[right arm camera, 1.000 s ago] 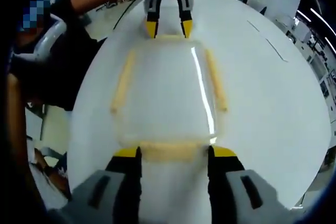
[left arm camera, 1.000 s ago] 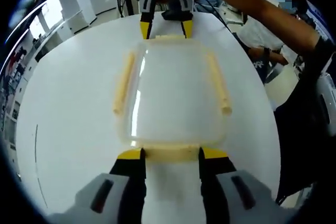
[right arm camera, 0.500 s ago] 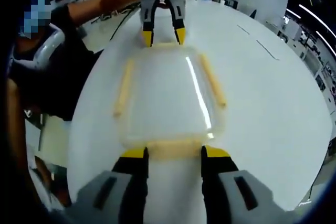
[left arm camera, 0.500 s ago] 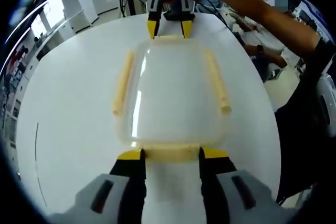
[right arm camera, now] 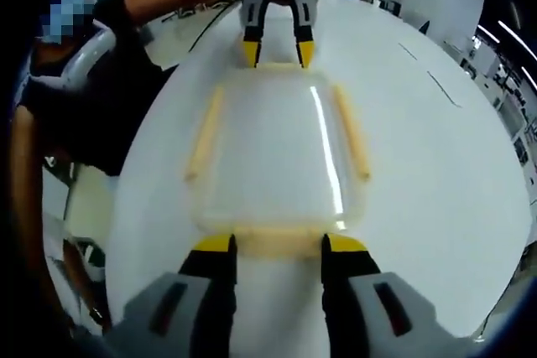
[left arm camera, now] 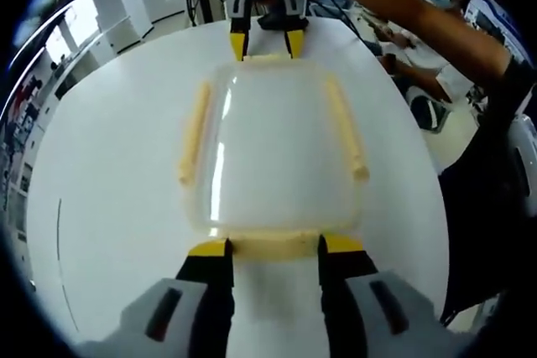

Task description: Snap each plastic latch of the storage box into its locked position after aligning the lid with the box until every specified latch is closed and the lid sits flush.

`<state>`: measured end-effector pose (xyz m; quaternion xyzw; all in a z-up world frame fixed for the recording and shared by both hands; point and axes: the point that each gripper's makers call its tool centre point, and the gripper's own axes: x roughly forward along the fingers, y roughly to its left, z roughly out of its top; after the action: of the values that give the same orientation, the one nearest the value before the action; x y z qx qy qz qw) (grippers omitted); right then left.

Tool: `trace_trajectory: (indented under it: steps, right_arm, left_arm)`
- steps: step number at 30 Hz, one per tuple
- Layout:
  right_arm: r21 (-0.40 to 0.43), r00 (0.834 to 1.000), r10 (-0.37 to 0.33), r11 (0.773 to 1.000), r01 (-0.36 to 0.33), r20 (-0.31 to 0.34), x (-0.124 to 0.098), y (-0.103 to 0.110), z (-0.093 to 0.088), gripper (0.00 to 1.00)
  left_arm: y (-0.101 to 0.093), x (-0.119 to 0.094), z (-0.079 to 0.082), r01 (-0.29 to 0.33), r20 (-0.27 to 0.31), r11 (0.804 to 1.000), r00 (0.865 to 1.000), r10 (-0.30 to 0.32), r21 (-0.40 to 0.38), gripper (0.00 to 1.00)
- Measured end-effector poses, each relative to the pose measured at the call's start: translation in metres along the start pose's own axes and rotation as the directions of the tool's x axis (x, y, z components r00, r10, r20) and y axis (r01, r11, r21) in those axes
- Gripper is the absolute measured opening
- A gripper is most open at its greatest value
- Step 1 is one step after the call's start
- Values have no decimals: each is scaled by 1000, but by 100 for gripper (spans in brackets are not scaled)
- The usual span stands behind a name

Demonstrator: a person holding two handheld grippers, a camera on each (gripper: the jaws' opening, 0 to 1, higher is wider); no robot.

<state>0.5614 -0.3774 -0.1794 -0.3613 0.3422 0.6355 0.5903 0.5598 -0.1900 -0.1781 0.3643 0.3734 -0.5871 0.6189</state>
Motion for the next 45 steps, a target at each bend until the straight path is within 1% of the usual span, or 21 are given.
trace_trajectory:
  steps: [2, 5, 9, 12, 15, 16, 17, 19, 21, 26, 31, 32, 33, 35, 37, 38, 42, 45]
  right_arm:
    - [16, 1000, -2, 1000, 1, 7, 0, -1, -2, 36]
    - [26, 1000, -3, 1000, 3, 9, 1, 0, -2, 35]
    - [41, 1000, 1, 999, 0, -29, 1, -1, -2, 35]
    - [54, 994, -4, 998, 10, -111, 1, -3, -4, 35]
    - [55, 989, -7, 998, 15, -146, 1, -3, -5, 35]
    - [58, 987, -2, 998, 11, -159, -1, -4, -6, 35]
    - [77, 986, 12, 997, 1, -165, -2, -2, -7, 35]
    - [92, 987, 25, 996, -10, -162, -5, -2, -9, 35]
    - [96, 987, 26, 995, -11, -157, -5, -2, -10, 35]
    - [92, 991, 23, 996, -11, -135, -4, -4, -4, 35]
    - [86, 992, 8, 996, 3, -129, -7, -6, 1, 35]
    - [108, 993, 1, 994, 12, -120, -11, -7, 4, 35]
    - [111, 993, -11, 994, 25, -121, -14, -9, 6, 35]
    - [118, 995, -25, 992, 37, -100, -20, -6, 11, 35]
    - [111, 996, -42, 993, 51, -81, -26, -1, 18, 35]
    - [103, 995, -56, 993, 64, -78, -29, -2, 20, 35]
    - [91, 993, -75, 992, 83, -86, -40, -3, 21, 35]
    - [74, 993, -88, 993, 94, -78, -48, -1, 23, 35]
  left_arm:
    - [0, 0, -1, -2, -8, 1000, 1000, 2, -6, 37]
    - [1, -1, -1, 1, 10, 1000, 1000, 0, -8, 37]
    - [1, -1, 0, 2, 42, 1000, 999, -1, -13, 36]
    - [2, -1, 1, 0, 43, 1000, 999, 0, -11, 36]
    - [2, -1, 2, 1, 49, 1000, 999, 0, -9, 36]
    - [2, -1, 3, 3, 60, 1000, 998, -3, -6, 36]
    - [1, -1, 4, 9, 72, 1000, 997, -9, -4, 36]
    - [0, -1, 7, 43, 110, 999, 993, -41, -21, 36]
    - [1, -3, 8, 36, 120, 999, 992, -35, -5, 36]
    - [5, -13, 8, 45, 129, 999, 991, -44, -5, 36]
    - [6, -17, 7, 27, 122, 1000, 992, -28, 9, 36]
    - [8, -19, 7, 10, 123, 1000, 992, -13, 24, 36]
    - [10, -23, 9, 1, 137, 1000, 991, -5, 29, 36]
    - [11, -28, 8, 0, 148, 999, 989, -5, 33, 36]
    - [11, -32, 9, 4, 153, 999, 988, -10, 37, 36]
    - [11, -34, 11, -3, 157, 999, 988, -3, 42, 36]
    - [10, -42, 19, -15, 167, 999, 986, 7, 51, 36]
    - [7, -50, 25, -23, 175, 998, 984, 13, 60, 36]
